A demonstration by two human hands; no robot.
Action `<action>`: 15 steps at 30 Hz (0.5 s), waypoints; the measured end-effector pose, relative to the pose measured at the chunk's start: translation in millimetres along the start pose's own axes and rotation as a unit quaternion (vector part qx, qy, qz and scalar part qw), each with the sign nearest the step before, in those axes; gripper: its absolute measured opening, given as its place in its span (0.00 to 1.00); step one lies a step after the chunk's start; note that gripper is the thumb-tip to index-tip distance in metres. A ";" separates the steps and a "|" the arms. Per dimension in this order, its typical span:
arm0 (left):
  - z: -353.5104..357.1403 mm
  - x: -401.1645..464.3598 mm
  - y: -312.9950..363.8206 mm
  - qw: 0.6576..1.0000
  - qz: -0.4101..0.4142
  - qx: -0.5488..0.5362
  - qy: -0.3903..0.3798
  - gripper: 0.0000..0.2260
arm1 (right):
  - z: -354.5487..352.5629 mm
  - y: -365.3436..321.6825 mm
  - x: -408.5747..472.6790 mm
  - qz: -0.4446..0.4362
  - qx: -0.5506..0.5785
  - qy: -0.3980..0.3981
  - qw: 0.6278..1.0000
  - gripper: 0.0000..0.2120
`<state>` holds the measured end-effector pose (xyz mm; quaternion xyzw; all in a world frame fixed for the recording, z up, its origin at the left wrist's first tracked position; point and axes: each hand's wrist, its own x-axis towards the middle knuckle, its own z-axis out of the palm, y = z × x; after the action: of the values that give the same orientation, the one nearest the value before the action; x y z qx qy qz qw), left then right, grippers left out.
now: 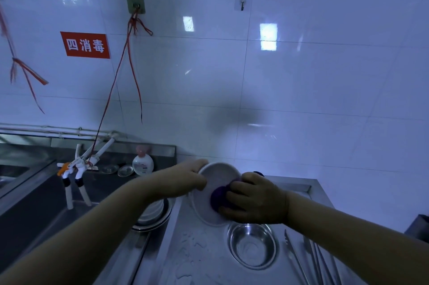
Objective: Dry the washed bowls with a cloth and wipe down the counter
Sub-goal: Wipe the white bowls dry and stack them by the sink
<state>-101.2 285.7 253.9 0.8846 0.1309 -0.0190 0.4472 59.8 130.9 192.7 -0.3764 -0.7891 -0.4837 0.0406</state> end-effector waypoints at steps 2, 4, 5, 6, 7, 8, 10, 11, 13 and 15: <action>-8.5 -1.3 3.1 0.998 -0.022 0.000 -0.054 0.26 | -2.2 2.2 4.1 -0.011 0.009 -0.007 1.000 0.05; -9.9 -2.4 2.9 0.998 -0.013 -0.065 -0.020 0.24 | -5.4 0.0 12.8 0.038 0.020 0.009 0.999 0.05; -6.7 -2.5 1.9 0.994 0.001 -0.108 0.024 0.23 | -6.8 -2.1 17.5 0.075 0.014 0.020 0.997 0.05; -0.7 -2.5 -0.2 0.986 0.018 -0.144 0.079 0.21 | -7.9 -4.4 22.2 0.119 0.002 0.028 0.993 0.06; 7.9 -1.9 -2.2 0.975 0.036 -0.171 0.136 0.18 | -9.3 -6.7 26.9 0.165 -0.013 0.031 0.986 0.06; 19.0 -0.9 -3.9 0.961 0.054 -0.196 0.189 0.16 | -10.4 -9.0 31.0 0.212 -0.027 0.033 0.976 0.06; 42.5 1.5 -5.5 0.924 0.088 -0.255 0.271 0.14 | -11.0 -15.0 38.4 0.283 -0.042 0.039 0.957 0.07; 50.7 2.8 -6.1 0.907 0.101 -0.274 0.303 0.13 | -10.3 -19.0 41.3 0.301 -0.043 0.041 0.952 0.07; 57.1 4.0 -6.8 0.892 0.117 -0.270 0.344 0.11 | -6.7 -28.7 44.4 0.313 -0.036 0.040 0.948 0.07; 54.5 4.0 -8.7 0.899 0.115 -0.241 0.347 0.10 | -3.3 -35.3 41.3 0.313 -0.022 0.043 0.948 0.07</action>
<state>-95.0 248.1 213.8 0.7095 0.1757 0.3728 0.5717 7.0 142.4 186.3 -0.5844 -0.6179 -0.4799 0.2154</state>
